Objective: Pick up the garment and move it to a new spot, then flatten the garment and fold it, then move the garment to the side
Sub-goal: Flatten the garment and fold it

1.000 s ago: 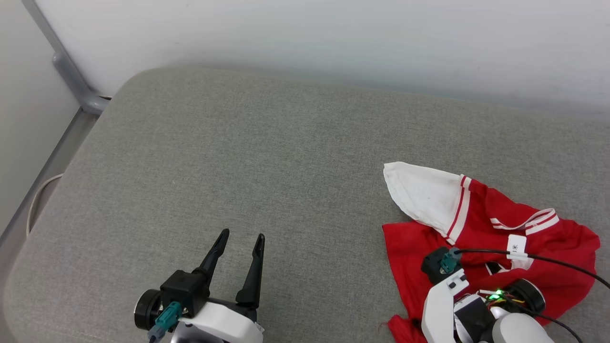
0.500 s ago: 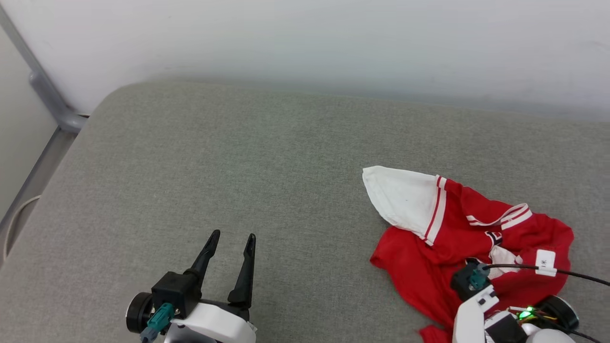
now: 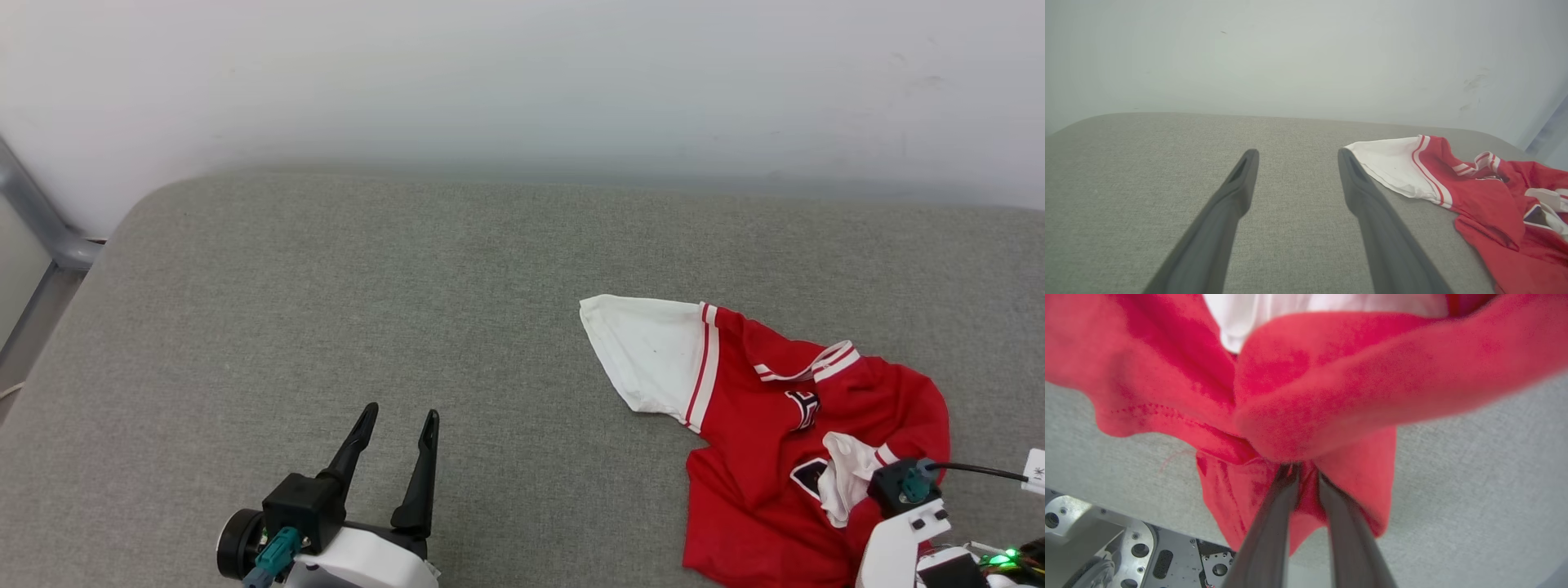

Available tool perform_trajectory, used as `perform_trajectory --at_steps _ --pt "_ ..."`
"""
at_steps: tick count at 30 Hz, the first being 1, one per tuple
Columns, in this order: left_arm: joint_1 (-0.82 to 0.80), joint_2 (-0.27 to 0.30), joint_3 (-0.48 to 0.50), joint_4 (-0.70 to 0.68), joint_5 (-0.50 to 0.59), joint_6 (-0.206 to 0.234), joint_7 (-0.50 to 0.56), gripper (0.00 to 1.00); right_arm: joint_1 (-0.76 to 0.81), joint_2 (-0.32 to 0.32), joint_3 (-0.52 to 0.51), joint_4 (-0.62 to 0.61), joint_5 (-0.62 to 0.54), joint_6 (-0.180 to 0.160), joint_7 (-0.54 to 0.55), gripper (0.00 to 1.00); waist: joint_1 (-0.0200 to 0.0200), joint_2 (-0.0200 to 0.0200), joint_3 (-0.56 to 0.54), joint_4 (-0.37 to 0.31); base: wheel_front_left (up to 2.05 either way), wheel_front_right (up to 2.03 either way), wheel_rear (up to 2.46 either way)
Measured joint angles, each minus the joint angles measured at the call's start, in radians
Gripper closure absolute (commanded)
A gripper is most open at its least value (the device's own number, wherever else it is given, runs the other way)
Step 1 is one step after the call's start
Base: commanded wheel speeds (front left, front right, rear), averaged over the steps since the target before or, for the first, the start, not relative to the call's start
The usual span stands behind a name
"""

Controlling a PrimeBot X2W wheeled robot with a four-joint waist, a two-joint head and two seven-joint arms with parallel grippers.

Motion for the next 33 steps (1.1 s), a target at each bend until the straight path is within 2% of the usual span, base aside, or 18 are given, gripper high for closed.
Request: perform_trajectory --at_steps 4,13,18,21,24,26,33 --pt "0.006 0.000 0.009 0.002 0.008 -0.004 0.000 0.00 -0.003 0.058 -0.022 -0.025 0.017 0.000 -0.065 0.00 0.0000 0.0000 -0.004 -0.010 0.00 0.00 0.00" --pt "0.009 0.000 0.016 0.000 0.015 -0.008 0.000 0.00 -0.030 0.110 -0.103 -0.195 0.070 0.000 -0.182 0.00 0.0000 0.0000 -0.022 -0.041 0.00 0.00 0.00" --pt "0.009 0.000 0.013 -0.008 0.016 -0.010 0.000 0.00 -0.051 0.144 -0.152 -0.253 0.069 0.000 -0.319 0.00 0.0000 0.0000 -0.024 -0.053 0.00 0.00 0.00" --pt "0.009 0.000 0.008 -0.016 0.008 -0.012 0.000 0.00 -0.054 0.183 -0.193 -0.249 0.017 0.000 -0.474 0.00 0.0000 0.0000 -0.020 -0.056 0.00 0.00 0.00" --pt "0.009 0.000 0.005 -0.014 -0.025 -0.012 0.000 0.00 -0.031 0.258 -0.222 -0.206 0.006 0.000 -0.586 0.00 0.0000 0.0000 -0.017 -0.058 0.00 0.00 0.00" --pt "0.008 0.000 -0.004 -0.009 -0.020 -0.012 0.000 0.00 -0.028 0.286 -0.237 -0.189 -0.008 0.000 -0.647 0.00 0.0000 0.0000 -0.012 -0.061 0.00 0.00 0.00" --pt "-0.054 0.004 -0.033 0.012 -0.039 -0.017 0.000 0.00 -0.056 0.316 -0.255 -0.154 -0.027 0.000 -0.737 0.00 0.0000 0.0000 0.006 -0.088 0.00 0.00 0.00"
